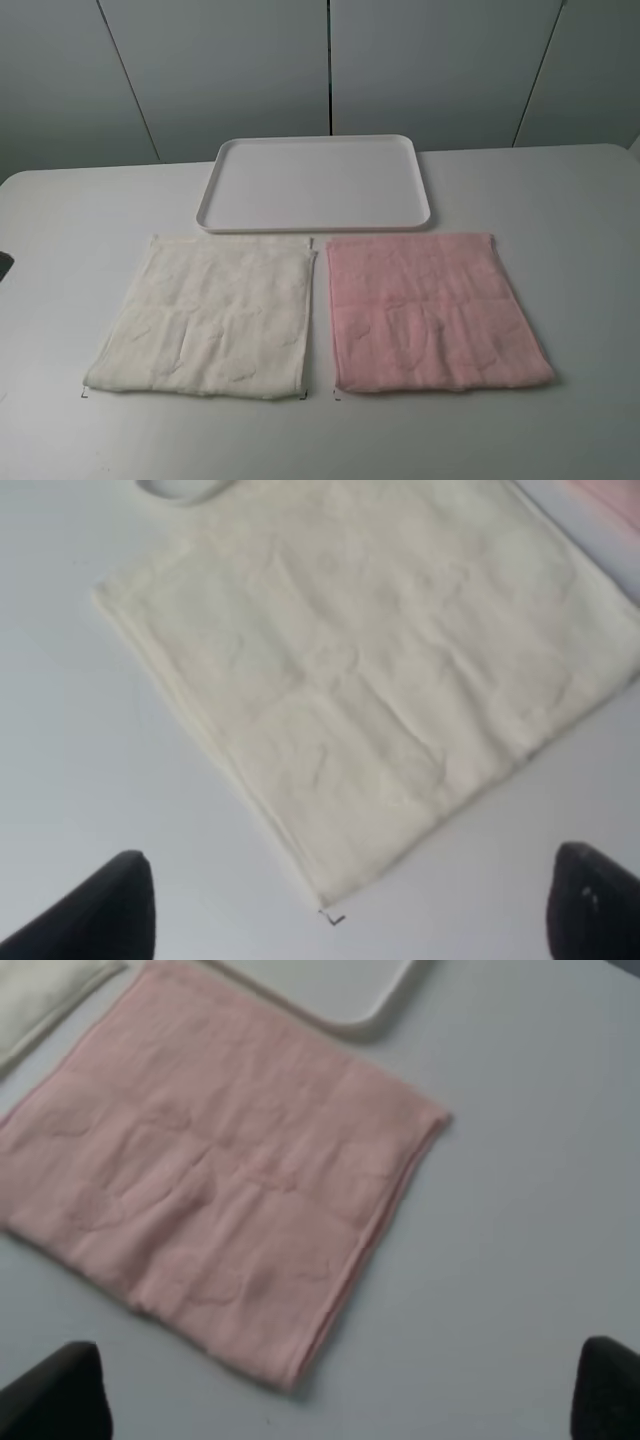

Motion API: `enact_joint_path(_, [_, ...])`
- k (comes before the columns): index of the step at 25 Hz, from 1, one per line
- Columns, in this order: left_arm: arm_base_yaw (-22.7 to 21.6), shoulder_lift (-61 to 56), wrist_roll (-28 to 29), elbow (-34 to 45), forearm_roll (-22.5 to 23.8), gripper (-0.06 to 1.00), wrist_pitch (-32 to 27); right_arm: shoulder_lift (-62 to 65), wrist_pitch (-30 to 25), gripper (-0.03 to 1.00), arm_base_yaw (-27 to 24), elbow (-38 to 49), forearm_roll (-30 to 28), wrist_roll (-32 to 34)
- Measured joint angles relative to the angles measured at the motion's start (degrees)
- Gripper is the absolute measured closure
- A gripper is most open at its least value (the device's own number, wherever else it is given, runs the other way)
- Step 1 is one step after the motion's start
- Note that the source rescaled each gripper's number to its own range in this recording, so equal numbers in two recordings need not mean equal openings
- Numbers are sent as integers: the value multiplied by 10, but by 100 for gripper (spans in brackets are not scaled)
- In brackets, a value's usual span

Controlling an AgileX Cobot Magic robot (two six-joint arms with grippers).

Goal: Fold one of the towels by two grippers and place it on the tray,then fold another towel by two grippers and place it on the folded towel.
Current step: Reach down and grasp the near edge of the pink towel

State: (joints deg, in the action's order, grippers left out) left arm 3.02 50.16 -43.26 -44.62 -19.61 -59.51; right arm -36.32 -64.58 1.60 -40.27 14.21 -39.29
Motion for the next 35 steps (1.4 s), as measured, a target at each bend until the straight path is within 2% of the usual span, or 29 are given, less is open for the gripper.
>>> enact_joint_path(2, [6,45,-34,-11,-11,-6,10,-45,-2,-3,1,0,0,-41])
enact_joint_path(5, [57,96,-58,-19,-6,-6,42,-104,-2,-3,1,0,0,-98])
enact_joint_path(11, [239,204,-49,-29,29,-6,139,-198,0,-3,1,0,0,-152])
enact_joint_path(14, [325,277,-15,-61,47,-6,161,-219,0,-3,1,0,0,-156])
enact_joint_path(18, [431,383,69,-135,133,-6,159,-227,1,-3,1,0,0,-159])
enact_joint_path(21, [498,463,97,-193,184,-6,132,-227,1,-3,1,0,0,-162])
enact_joint_path(28, [582,590,119,-277,209,-6,73,-227,2,-3,1,0,-1,-167])
enact_joint_path(35, [604,657,148,-282,233,-6,76,-227,14,-3,1,0,-1,-170])
